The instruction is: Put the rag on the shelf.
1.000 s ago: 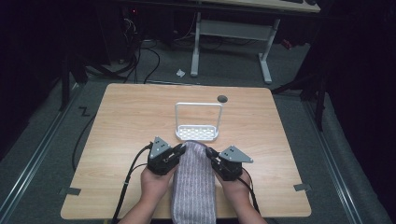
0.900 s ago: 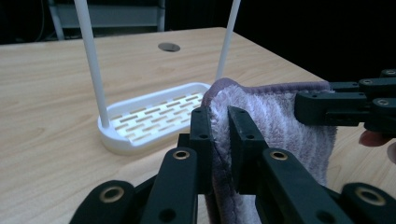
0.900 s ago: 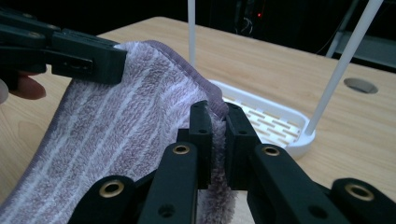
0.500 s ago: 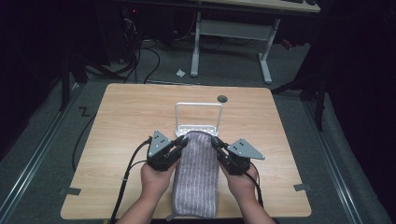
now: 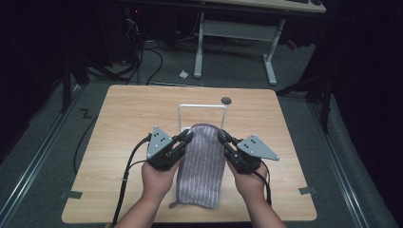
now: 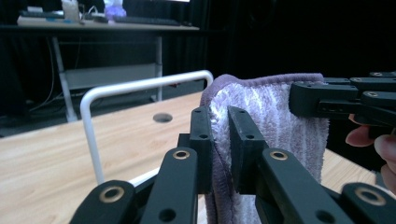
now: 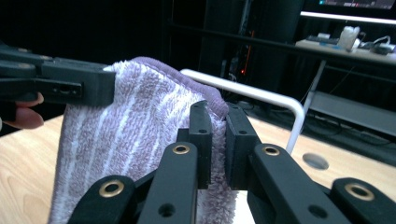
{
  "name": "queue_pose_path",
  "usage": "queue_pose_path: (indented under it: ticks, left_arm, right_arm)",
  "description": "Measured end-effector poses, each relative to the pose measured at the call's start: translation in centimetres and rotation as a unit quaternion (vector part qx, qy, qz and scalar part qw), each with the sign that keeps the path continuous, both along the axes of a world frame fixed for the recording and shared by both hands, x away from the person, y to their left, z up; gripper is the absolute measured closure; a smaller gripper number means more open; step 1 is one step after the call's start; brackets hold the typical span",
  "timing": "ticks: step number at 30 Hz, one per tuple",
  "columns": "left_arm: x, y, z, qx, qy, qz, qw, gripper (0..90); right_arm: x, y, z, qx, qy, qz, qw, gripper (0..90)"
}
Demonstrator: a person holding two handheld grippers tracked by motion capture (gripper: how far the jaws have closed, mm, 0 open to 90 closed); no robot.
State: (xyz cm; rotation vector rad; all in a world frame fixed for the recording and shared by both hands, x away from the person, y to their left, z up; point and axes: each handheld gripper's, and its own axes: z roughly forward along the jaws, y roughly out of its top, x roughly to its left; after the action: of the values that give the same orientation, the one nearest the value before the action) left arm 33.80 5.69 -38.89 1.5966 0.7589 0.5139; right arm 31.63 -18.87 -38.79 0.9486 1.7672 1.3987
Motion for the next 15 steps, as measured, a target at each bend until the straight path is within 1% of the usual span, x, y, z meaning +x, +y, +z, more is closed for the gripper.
queue_pose_path:
  ticks: [1,3,4,5,6,7,8,10,12,13,14,15]
  left_arm:
    - [0.1,-0.1,0.3,-0.001,-0.002,-0.004,1.0,81.1]
    - [0.3,-0.2,0.9,0.001,-0.007,-0.005,1.0,81.1]
    - [0.4,-0.2,1.2,-0.002,-0.01,-0.006,0.9999,81.1]
    - [0.4,-0.2,1.5,0.001,-0.013,-0.006,0.9999,81.1]
    - [0.5,-0.3,1.9,0.003,-0.019,-0.007,0.9998,81.1]
    - [0.6,-0.4,2.3,0.005,-0.024,-0.008,0.9997,81.1]
    - [0.6,-0.4,2.7,0.005,-0.028,-0.007,0.9996,81.2]
    - [0.8,-0.5,3.3,0.009,-0.035,-0.008,0.9993,81.1]
    - [1.2,-0.6,4.1,0.007,-0.043,-0.01,0.999,81.1]
    - [1.2,-0.6,4.1,0.007,-0.043,-0.01,0.999,81.1]
    - [1.4,-0.6,4.4,0.009,-0.044,-0.011,0.9989,81.1]
    - [1.8,-0.6,4.9,0.011,-0.05,-0.012,0.9986,81.2]
  right_arm:
    - [0.0,0.0,0.7,0.0,-0.005,-0.001,1.0,83.8]
    - [0.1,0.0,1.0,0.001,-0.009,-0.001,1.0,83.8]
    - [0.1,-0.1,1.4,0.005,-0.012,-0.001,0.9999,83.8]
    - [0.1,-0.1,2.1,0.004,-0.018,-0.001,0.9998,83.8]
    - [0.1,-0.1,2.1,0.004,-0.018,-0.001,0.9998,83.8]
    - [0.2,-0.1,2.4,0.004,-0.023,-0.001,0.9997,83.8]
    - [0.3,-0.1,3.1,0.005,-0.029,-0.003,0.9996,83.8]
    - [0.4,-0.1,3.4,0.006,-0.03,-0.003,0.9995,83.8]
    - [0.8,-0.3,4.1,0.014,-0.035,-0.004,0.9993,83.8]
    - [0.9,-0.4,4.4,0.012,-0.039,-0.003,0.9992,83.8]
    - [0.9,-0.4,4.4,0.012,-0.039,-0.003,0.9992,83.8]
    - [1.2,-0.5,5.0,0.013,-0.044,-0.004,0.9989,83.8]
